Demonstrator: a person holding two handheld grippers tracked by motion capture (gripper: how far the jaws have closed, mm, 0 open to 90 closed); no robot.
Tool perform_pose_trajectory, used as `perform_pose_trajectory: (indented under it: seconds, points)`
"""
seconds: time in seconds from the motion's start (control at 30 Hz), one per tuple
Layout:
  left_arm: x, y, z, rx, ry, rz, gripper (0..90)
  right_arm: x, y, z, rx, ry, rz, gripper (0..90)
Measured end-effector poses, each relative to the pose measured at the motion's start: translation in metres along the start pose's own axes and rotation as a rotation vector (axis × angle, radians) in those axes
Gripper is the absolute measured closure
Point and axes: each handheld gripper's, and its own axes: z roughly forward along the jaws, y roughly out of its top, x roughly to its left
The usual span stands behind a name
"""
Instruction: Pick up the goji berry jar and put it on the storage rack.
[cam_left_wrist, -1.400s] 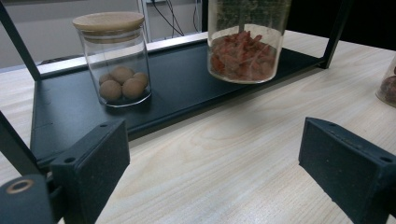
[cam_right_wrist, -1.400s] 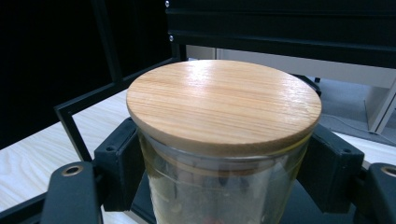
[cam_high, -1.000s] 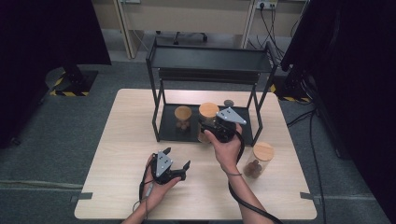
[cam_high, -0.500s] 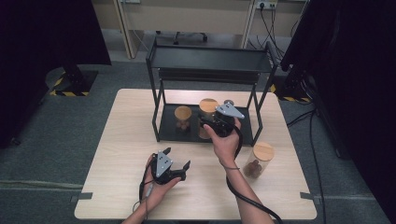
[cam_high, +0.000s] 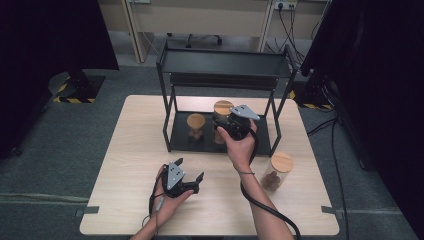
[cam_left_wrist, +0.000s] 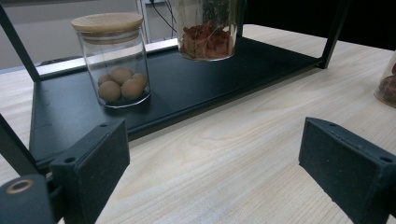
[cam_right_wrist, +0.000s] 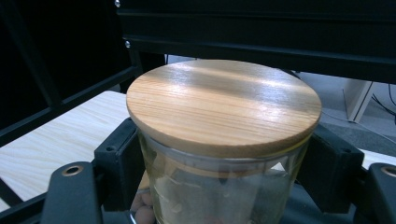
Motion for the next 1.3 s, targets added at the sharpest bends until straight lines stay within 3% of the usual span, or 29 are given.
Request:
perform_pose_trajectory:
  seconds: [1.3]
  points:
    - [-0.001, 0.000, 0.000, 0.003, -0.005, 0.003, 8.3, -0.012, -0.009, 0.041, 0.057, -0.048, 0.031, 25.4]
